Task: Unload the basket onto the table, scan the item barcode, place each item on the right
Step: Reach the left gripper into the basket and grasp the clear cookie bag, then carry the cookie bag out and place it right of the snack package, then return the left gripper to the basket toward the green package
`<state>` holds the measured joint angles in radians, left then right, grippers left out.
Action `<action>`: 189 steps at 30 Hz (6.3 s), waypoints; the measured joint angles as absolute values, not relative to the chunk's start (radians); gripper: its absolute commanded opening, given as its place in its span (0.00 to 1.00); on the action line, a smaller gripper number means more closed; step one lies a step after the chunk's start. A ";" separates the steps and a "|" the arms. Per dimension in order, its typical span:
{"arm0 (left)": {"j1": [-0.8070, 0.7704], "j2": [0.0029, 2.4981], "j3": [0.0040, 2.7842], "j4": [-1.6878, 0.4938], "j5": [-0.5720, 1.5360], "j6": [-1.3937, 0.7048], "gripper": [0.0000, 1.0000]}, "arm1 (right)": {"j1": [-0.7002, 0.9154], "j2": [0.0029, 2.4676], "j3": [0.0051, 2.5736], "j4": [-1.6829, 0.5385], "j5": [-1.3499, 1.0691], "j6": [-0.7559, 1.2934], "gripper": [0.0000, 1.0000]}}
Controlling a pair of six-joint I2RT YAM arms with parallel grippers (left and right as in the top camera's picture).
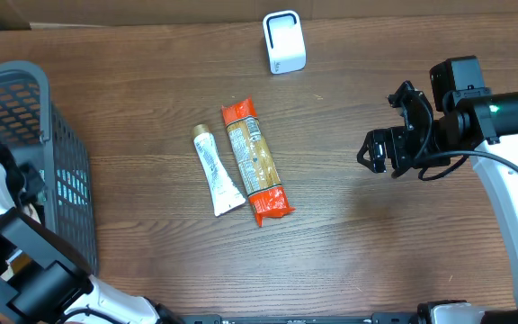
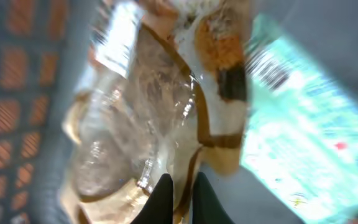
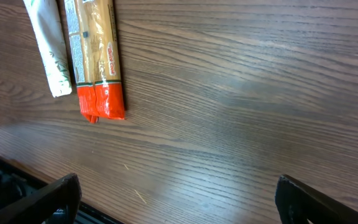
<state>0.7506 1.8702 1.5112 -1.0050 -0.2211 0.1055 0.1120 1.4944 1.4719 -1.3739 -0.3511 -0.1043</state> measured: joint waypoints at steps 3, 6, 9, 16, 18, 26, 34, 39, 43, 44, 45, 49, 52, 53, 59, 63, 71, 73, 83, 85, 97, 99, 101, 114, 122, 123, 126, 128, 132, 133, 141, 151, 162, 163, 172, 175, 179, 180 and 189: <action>0.741 1.868 1.548 -1.015 -0.221 0.120 0.04 | 0.112 1.494 1.472 -1.374 -0.352 -0.105 1.00; 0.741 1.868 1.552 -1.018 -0.221 0.137 0.33 | 0.112 1.494 1.472 -1.374 -0.351 -0.105 1.00; 0.741 1.868 1.552 -0.999 -0.225 0.156 0.47 | 0.112 1.494 1.472 -1.373 -0.351 -0.104 1.00; 0.741 1.868 1.552 -0.953 -0.229 0.161 0.51 | 0.112 1.494 1.472 -1.368 -0.351 -0.104 1.00; 0.741 1.868 1.552 -0.947 -0.229 0.161 0.51 | 0.112 1.494 1.472 -1.364 -0.351 -0.105 1.00; 0.734 1.869 1.552 -0.931 -0.217 0.170 0.52 | 0.112 1.494 1.472 -1.362 -0.351 -0.104 1.00; 0.686 1.933 1.553 -0.932 -0.237 0.205 0.52 | 0.112 1.494 1.472 -1.362 -0.351 -0.105 1.00; 0.680 1.983 1.553 -0.927 -0.285 0.213 0.52 | 0.112 1.494 1.472 -1.361 -0.351 -0.104 1.00; 0.680 2.017 1.553 -0.917 -0.298 0.213 0.53 | 0.112 1.494 1.472 -1.357 -0.351 -0.104 1.00; 0.680 2.030 1.553 -0.915 -0.313 0.213 0.53 | 0.112 1.494 1.472 -1.354 -0.351 -0.104 1.00; 0.680 2.031 1.555 -0.915 -0.332 0.213 0.53 | 0.112 1.494 1.472 -1.355 -0.351 -0.105 1.00; 0.677 2.033 1.557 -0.905 -0.394 0.213 0.54 | 0.112 1.494 1.472 -1.368 -0.350 -0.105 1.00; 0.682 2.037 1.557 -0.893 -0.416 0.213 0.56 | 0.112 1.494 1.472 -1.369 -0.347 -0.105 1.00; 0.683 2.041 1.557 -0.886 -0.427 0.214 0.59 | 0.112 1.494 1.472 -1.368 -0.347 -0.105 1.00; 0.685 2.082 1.562 -0.852 -0.487 0.217 0.59 | 0.112 1.494 1.472 -1.368 -0.346 -0.104 1.00; 0.686 2.119 1.580 -0.848 -0.517 0.218 0.51 | 0.112 1.494 1.472 -1.373 -0.344 -0.104 1.00; 0.681 2.146 1.592 -0.828 -0.548 0.221 0.18 | 0.112 1.494 1.472 -1.374 -0.340 -0.091 1.00; 0.680 2.147 1.592 -0.828 -0.559 0.219 0.17 | 0.112 1.494 1.472 -1.374 -0.340 -0.086 1.00; 0.680 2.145 1.592 -0.863 -0.569 0.205 0.18 | 0.112 1.494 1.472 -1.367 -0.340 -0.082 1.00; 0.681 2.135 1.591 -0.871 -0.546 0.197 0.18 | 0.112 1.494 1.472 -1.360 -0.340 -0.082 1.00; 0.682 1.815 1.575 -0.874 -0.237 0.130 0.11 | 0.112 1.494 1.472 -1.354 -0.340 -0.081 1.00; 0.682 1.735 1.575 -0.870 -0.200 0.122 0.11 | 0.112 1.494 1.472 -1.355 -0.340 -0.082 1.00; 0.682 1.678 1.575 -0.867 -0.178 0.111 0.11 | 0.112 1.494 1.472 -1.355 -0.340 -0.082 1.00; 0.682 1.295 1.575 -0.794 -0.068 0.078 0.04 | 0.112 1.494 1.472 -1.363 -0.340 -0.082 1.00; 0.619 1.098 1.575 -0.775 0.177 -0.026 0.04 | 0.112 1.494 1.472 -1.372 -0.340 -0.081 1.00; 0.599 1.084 1.575 -0.775 0.210 -0.044 0.04 | 0.112 1.494 1.472 -1.371 -0.340 -0.082 1.00; 0.523 1.059 1.575 -0.778 0.299 -0.102 0.04 | 0.112 1.494 1.472 -1.372 -0.340 -0.081 1.00; 0.483 1.054 1.575 -0.782 0.337 -0.130 0.04 | 0.112 1.494 1.472 -1.373 -0.340 -0.081 1.00; 0.342 1.055 1.575 -0.852 0.373 -0.190 0.04 | 0.112 1.494 1.472 -1.377 -0.340 -0.082 1.00; 0.302 1.057 1.575 -0.877 0.374 -0.197 0.04 | 0.112 1.494 1.472 -1.377 -0.340 -0.082 1.00; -0.072 1.200 1.575 -1.047 0.237 -0.226 0.04 | 0.112 1.494 1.472 -1.378 -0.340 -0.082 1.00; -0.504 1.578 1.575 -0.949 0.009 -0.240 0.04 | 0.112 1.494 1.472 -1.358 -0.328 -0.078 0.99; -0.822 1.948 1.570 -0.669 -0.068 -0.278 0.30 | -0.224 1.499 1.773 -1.344 -0.255 0.149 1.00; -0.844 1.957 1.570 -0.651 -0.068 -0.272 0.49 | -0.249 1.496 1.789 -1.346 -0.264 0.157 1.00; -0.922 1.971 1.584 -0.626 -0.103 -0.259 1.00 | -0.307 1.491 1.803 -1.388 -0.301 0.144 1.00; -0.881 1.969 1.654 -0.720 -0.110 -0.258 1.00 | -0.307 1.491 1.803 -1.404 -0.307 0.137 1.00; -0.783 1.921 1.809 -0.852 -0.115 -0.252 1.00 | -0.307 1.491 1.803 -1.428 -0.309 0.131 1.00; -0.743 1.889 1.858 -0.884 -0.117 -0.242 1.00 | -0.307 1.491 1.803 -1.433 -0.310 0.130 1.00; -0.182 1.525 2.088 -1.253 -0.136 -0.270 1.00 | -0.306 1.491 1.795 -1.451 -0.310 0.130 1.00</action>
